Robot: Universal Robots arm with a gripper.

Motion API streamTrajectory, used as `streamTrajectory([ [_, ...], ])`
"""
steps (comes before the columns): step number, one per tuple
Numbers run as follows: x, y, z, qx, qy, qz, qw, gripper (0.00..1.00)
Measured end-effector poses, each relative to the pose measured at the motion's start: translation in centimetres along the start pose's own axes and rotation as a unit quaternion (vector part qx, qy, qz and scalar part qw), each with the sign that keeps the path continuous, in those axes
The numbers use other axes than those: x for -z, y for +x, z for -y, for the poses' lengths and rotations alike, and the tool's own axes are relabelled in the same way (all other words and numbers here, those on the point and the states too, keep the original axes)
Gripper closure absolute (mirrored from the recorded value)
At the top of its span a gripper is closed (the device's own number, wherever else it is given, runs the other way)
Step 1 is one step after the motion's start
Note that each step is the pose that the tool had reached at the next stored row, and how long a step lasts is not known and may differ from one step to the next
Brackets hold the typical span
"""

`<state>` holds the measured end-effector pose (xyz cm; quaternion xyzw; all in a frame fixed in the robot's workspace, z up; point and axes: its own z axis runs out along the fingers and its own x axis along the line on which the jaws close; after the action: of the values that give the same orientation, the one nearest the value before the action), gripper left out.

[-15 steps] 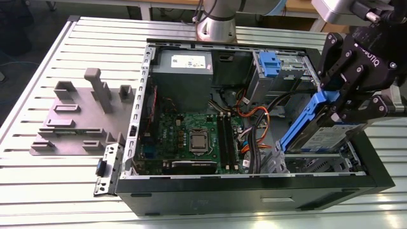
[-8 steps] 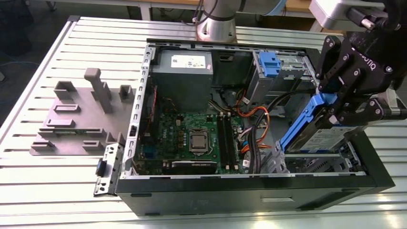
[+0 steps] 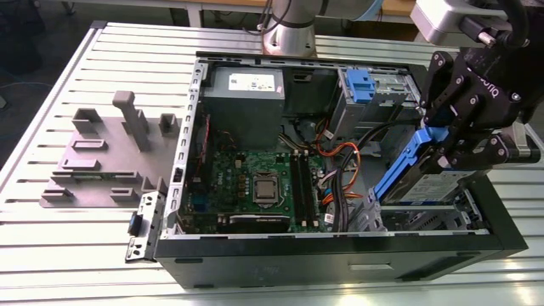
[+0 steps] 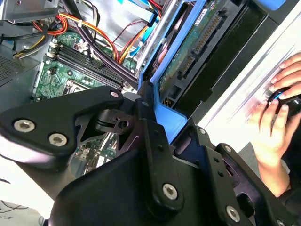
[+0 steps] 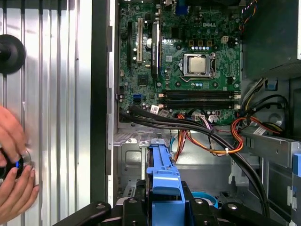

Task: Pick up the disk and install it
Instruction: 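Insert the disk into the insertion slot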

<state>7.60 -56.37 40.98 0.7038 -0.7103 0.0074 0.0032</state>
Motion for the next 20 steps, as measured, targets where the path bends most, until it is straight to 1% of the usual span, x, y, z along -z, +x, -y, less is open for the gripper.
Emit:
streamTrajectory([
  [4, -0.01, 0.0, 0.0, 0.0, 0.0, 0.0, 1.0, 0.64],
  [8, -0.21, 0.0, 0.0, 0.0, 0.0, 0.0, 1.0, 0.64],
  [20, -1.47, -0.02, -0.01, 0.0, 0.0, 0.0, 1.0, 0.64],
])
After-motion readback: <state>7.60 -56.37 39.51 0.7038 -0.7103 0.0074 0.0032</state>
